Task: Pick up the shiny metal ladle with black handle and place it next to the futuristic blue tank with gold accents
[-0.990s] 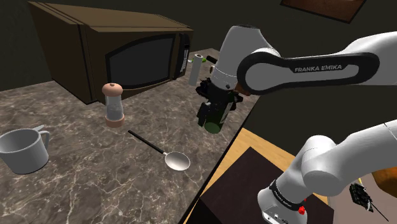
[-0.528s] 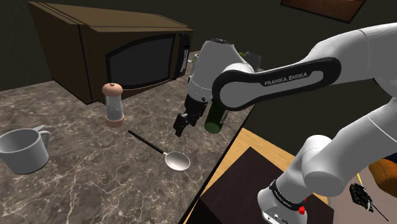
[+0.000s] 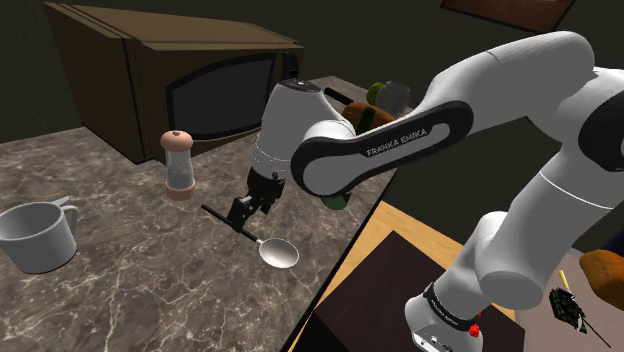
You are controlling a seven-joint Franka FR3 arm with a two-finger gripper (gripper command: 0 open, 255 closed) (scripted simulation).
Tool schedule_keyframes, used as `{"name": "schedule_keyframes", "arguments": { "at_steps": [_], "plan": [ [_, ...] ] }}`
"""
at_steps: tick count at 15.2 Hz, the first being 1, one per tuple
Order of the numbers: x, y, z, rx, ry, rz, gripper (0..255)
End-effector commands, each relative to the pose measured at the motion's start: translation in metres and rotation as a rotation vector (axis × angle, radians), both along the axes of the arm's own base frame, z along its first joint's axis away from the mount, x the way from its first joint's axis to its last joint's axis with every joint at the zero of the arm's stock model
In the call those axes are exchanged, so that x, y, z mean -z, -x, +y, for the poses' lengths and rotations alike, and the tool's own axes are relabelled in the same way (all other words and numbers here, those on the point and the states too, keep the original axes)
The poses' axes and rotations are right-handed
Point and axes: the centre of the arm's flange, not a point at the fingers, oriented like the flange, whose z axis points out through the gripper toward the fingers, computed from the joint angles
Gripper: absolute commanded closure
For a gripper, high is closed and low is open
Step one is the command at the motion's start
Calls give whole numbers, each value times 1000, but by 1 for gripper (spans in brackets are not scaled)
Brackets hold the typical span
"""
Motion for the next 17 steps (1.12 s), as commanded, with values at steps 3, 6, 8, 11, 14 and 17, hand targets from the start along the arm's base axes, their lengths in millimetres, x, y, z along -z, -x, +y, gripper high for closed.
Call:
{"name": "schedule_keyframes", "arguments": {
  "at_steps": [3, 6, 8, 11, 14, 17],
  "plan": [
    [22, -8, 9, -3, -6, -4, 0],
    [38, -9, 11, -3, -6, -4, 0],
    [46, -10, 12, -3, -6, -4, 0],
    [46, -10, 12, -3, -6, -4, 0],
    [46, -10, 12, -3, -6, -4, 0],
    [46, -10, 12, -3, -6, -4, 255]
  ]
}}
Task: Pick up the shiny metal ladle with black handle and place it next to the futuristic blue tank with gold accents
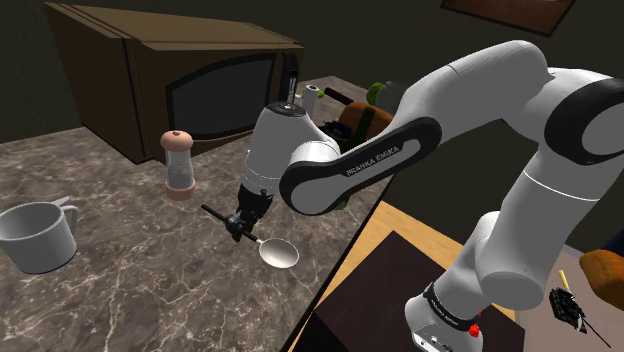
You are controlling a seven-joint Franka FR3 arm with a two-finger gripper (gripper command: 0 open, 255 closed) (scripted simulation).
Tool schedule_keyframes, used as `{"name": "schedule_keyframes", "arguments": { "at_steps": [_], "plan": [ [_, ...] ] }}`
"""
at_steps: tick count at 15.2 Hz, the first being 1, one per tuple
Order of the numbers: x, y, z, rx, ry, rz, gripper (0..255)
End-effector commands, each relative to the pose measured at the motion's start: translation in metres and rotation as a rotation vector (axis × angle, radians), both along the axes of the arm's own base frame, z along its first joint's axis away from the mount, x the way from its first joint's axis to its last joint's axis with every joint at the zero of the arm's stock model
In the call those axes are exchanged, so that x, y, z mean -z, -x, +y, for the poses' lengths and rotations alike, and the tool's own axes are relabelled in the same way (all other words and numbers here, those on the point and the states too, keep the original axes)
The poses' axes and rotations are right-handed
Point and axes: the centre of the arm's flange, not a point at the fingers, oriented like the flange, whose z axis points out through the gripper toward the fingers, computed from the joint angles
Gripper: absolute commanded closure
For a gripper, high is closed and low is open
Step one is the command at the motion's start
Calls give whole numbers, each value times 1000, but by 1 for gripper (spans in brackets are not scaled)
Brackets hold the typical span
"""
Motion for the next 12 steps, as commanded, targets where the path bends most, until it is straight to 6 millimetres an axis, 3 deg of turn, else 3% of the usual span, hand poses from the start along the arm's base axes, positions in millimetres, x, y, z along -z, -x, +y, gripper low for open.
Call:
{"name": "schedule_keyframes", "arguments": {
  "at_steps": [1, 8, 12],
  "plan": [
    [1, 1, 1, -2, 0, 2, 255],
    [1, 1, 1, -2, 0, 2, 255],
    [-20, 1, 1, -2, 0, 2, 255]
  ]
}}
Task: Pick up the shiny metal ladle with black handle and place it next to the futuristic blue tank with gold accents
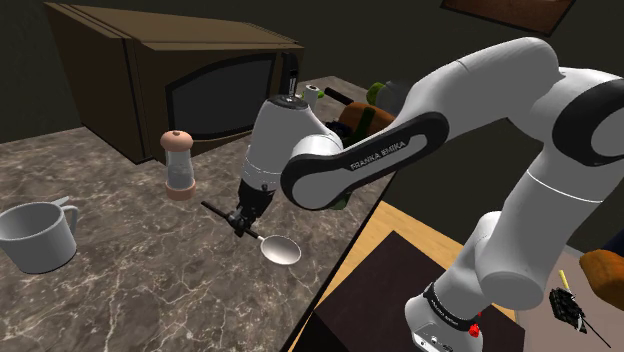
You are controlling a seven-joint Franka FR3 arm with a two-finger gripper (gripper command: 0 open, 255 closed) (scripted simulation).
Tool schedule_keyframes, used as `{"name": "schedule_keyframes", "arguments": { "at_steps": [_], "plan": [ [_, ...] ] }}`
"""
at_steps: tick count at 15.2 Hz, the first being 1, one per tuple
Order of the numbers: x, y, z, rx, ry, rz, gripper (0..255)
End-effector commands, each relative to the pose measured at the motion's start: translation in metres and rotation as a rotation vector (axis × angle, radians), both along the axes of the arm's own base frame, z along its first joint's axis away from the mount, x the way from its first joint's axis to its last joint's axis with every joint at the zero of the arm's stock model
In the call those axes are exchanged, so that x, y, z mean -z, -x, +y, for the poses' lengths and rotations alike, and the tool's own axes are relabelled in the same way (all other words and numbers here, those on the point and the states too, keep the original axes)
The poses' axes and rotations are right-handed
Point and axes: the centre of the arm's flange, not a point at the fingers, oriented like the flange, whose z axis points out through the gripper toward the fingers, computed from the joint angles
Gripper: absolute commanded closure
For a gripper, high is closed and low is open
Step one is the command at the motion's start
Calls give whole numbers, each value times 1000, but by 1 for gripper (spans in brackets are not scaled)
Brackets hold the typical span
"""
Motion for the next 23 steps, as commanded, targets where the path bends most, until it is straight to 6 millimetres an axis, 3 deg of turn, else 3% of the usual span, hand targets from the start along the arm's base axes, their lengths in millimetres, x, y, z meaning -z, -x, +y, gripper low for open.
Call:
{"name": "schedule_keyframes", "arguments": {
  "at_steps": [1, 23],
  "plan": [
    [-11, -1, 0, 0, 0, 0, 255],
    [-128, -1, 0, 0, 0, 0, 255]
  ]
}}
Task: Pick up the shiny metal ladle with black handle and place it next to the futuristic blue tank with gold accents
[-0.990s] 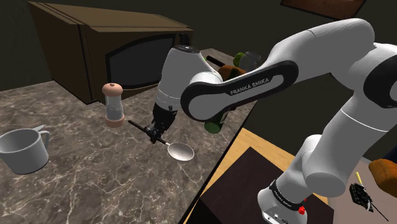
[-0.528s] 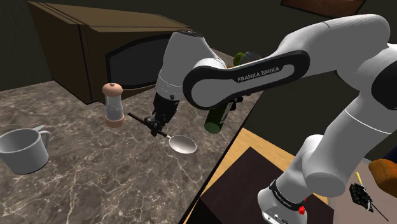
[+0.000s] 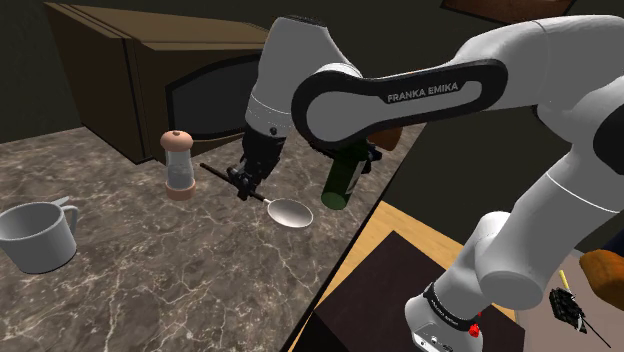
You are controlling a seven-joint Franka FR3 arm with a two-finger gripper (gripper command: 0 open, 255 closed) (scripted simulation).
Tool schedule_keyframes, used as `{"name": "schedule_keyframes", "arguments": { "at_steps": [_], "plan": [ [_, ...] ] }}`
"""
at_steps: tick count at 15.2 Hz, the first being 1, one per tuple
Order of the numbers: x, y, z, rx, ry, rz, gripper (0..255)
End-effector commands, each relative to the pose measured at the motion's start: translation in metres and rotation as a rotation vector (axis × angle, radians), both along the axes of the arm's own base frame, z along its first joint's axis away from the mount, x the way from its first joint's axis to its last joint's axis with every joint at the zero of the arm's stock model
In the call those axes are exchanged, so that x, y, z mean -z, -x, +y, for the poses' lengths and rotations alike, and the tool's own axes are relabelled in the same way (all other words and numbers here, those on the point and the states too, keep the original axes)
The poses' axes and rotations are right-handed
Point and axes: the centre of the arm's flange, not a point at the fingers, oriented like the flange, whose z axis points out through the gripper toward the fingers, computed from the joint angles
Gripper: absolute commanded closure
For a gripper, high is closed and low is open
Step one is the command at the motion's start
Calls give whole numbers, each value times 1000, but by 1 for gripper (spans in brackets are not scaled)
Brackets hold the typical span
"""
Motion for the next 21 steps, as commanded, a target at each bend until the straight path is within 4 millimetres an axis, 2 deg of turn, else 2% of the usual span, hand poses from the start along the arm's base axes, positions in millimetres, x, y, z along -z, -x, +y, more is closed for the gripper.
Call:
{"name": "schedule_keyframes", "arguments": {
  "at_steps": [1, 15, 21],
  "plan": [
    [-12, 2, 0, 0, 0, 0, 255],
    [-85, 2, 0, 0, 0, 0, 255],
    [-86, -43, -66, 0, 0, 0, 255]
  ]
}}
